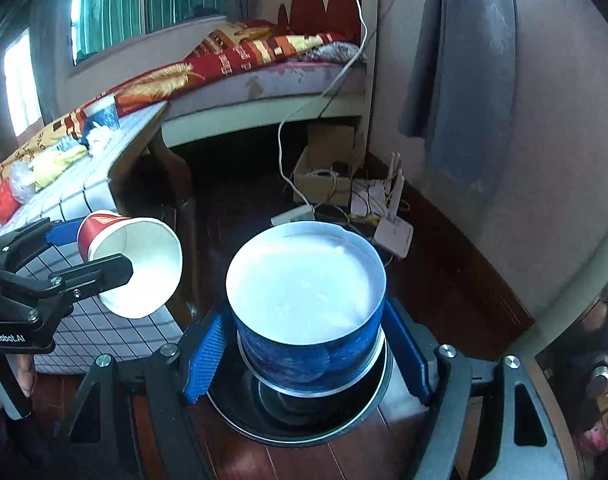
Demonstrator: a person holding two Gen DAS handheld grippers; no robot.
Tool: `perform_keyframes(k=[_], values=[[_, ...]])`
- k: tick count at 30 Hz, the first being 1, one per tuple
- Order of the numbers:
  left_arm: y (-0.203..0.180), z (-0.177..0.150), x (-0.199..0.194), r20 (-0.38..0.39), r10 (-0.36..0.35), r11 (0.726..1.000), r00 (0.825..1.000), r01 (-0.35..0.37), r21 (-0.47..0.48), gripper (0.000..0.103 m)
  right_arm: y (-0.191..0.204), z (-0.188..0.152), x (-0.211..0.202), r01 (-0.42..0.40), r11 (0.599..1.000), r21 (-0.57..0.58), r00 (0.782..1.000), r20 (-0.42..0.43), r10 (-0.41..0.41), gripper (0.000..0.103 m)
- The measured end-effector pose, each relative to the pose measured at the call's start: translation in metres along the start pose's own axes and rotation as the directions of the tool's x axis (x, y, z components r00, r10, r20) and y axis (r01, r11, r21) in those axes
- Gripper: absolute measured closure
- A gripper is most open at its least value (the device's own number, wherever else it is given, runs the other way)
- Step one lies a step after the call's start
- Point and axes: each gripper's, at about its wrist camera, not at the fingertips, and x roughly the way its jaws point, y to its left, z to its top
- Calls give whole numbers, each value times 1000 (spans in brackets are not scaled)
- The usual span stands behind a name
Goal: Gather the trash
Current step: 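Carry both cups over the black bin and open both tools to drop them, then move both open tools back to the table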
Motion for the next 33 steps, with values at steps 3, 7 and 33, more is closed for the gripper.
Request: perform_keyframes(k=[3, 7, 33], values=[[-2, -1, 14, -33, -10, 1000, 999, 10, 3, 18, -10, -6, 11, -6, 1000, 15, 1000, -25, 6, 26], [-2, -1, 29, -70, -19, 1000, 997, 19, 4, 18, -14, -9, 21, -26, 1000, 0, 998, -52, 26, 26], [28, -12, 50, -122, 60, 995, 991, -69, -73, 0, -18, -28, 83, -28, 995, -92, 983, -183, 10, 0]])
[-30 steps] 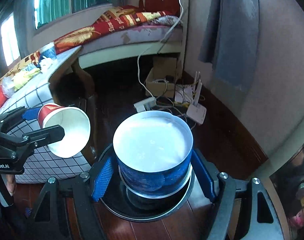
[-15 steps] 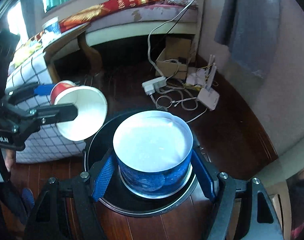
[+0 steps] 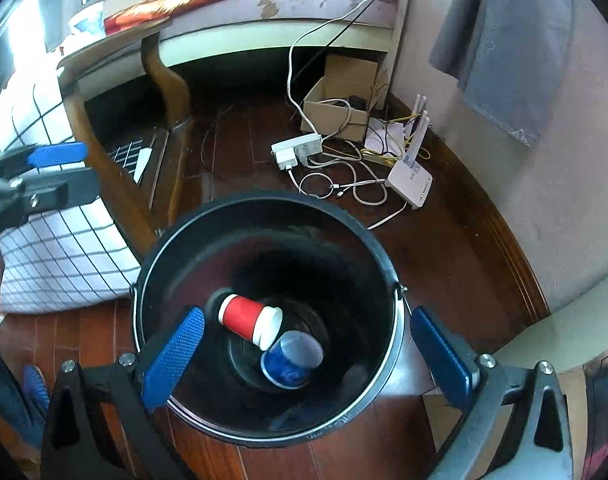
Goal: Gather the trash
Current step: 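Move both open tools back to the table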
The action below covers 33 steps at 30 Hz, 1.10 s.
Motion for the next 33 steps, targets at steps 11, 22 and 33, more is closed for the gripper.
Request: perform_keyframes(k=[11, 22, 33], values=[[17, -6, -47, 79, 103, 994, 992, -100, -36, 0, 31, 25, -26, -19, 1000, 0, 998, 68, 19, 0], [36, -10, -92, 137, 179, 982, 974, -168, -87, 0, 70, 43, -56, -54, 997, -51, 989, 136, 61, 0], [69, -13, -154, 223, 288, 955, 931, -263, -135, 0, 143, 79, -104, -28, 984, -173, 955, 287, 78, 0]])
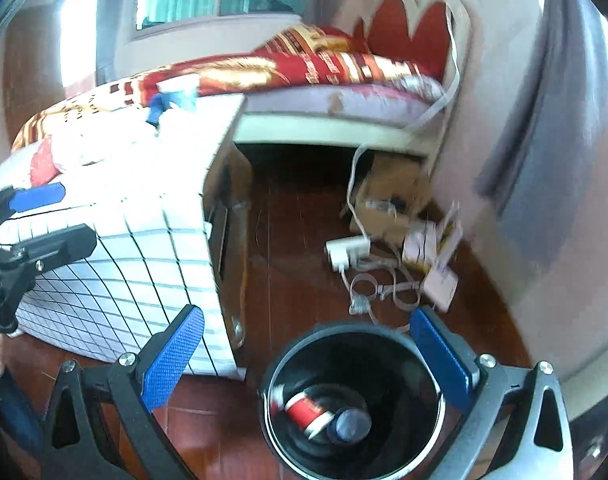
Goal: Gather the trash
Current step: 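Move both open tools back to the table, then grasp the red plastic bag with the left tool while the right tool grasps the white tissue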
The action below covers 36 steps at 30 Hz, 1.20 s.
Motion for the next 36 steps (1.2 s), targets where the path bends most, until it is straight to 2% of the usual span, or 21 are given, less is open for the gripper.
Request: perform_keyframes(k=[7, 11, 14, 19, 23, 26, 32, 35, 36], values=[[54, 2, -30, 56, 141, 990, 988, -140, -34, 0, 56, 50, -7, -104, 994, -33, 990, 97, 106, 0], [95, 1, -38, 50, 236, 970, 970, -232, -75, 0, 86, 72, 15, -98, 993, -72, 989, 101, 105, 0], [133, -4, -38, 27, 315, 941, 949, -309, -135, 0, 103, 87, 39, -124, 989, -82, 991, 30, 127, 0], [191, -11, -24, -25, 391, 894, 920, -386, -227, 1, 126, 110, 69, -145, 987, -67, 989, -5, 145, 0], [216, -11, -9, -49, 409, 875, 911, -407, -263, 5, 136, 132, 104, -175, 983, -47, 984, -33, 174, 1], [227, -10, 2, -59, 408, 870, 911, -408, -276, 6, 140, 148, 131, -192, 981, -40, 980, -65, 189, 12], [239, -4, 24, -77, 369, 878, 926, -375, -297, 13, 145, 173, 173, -193, 980, -58, 975, -121, 185, 20], [242, -2, 33, -85, 348, 888, 934, -357, -289, 18, 145, 184, 190, -204, 978, -45, 970, -144, 196, 28], [242, -1, 35, -89, 339, 892, 936, -350, -286, 19, 145, 186, 193, -210, 977, -40, 968, -148, 202, 35]])
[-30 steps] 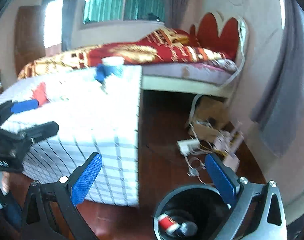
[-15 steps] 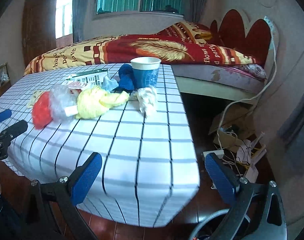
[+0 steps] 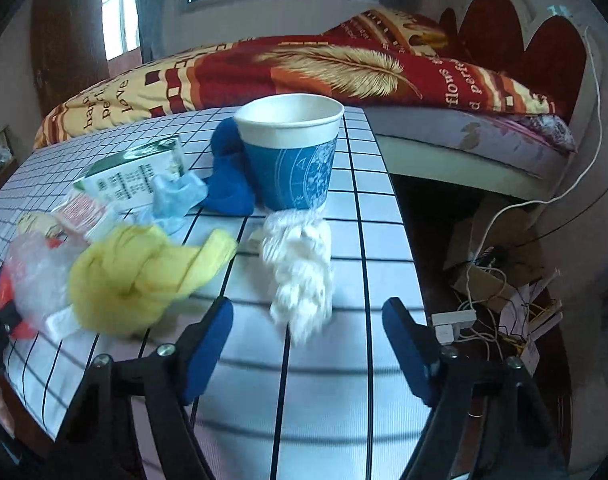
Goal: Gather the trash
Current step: 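Grasp the red plastic bag with the left tool while the right tool grasps the white tissue, then carry the red bag and white tissue over the black bin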
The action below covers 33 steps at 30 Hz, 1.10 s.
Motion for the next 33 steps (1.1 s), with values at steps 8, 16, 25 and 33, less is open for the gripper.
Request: perform_keyframes(k=[8, 16, 25, 33], values=[[5, -1, 10, -53, -74, 997, 996, 74, 5, 61, -1, -4, 2, -78, 997, 29, 997, -6, 78, 79], [18, -1, -20, 33, -60, 998, 998, 61, -11, 64, -3, -31, -44, -55, 998, 38, 997, 60, 52, 80], [11, -11, -69, 103, -101, 995, 990, 102, -13, 65, -9, -66, -110, -41, 998, 49, 991, 133, 34, 80], [-32, -19, -95, 135, -178, 983, 975, 171, 59, 65, -30, -99, -166, -21, 994, 108, 978, 208, -2, 80]])
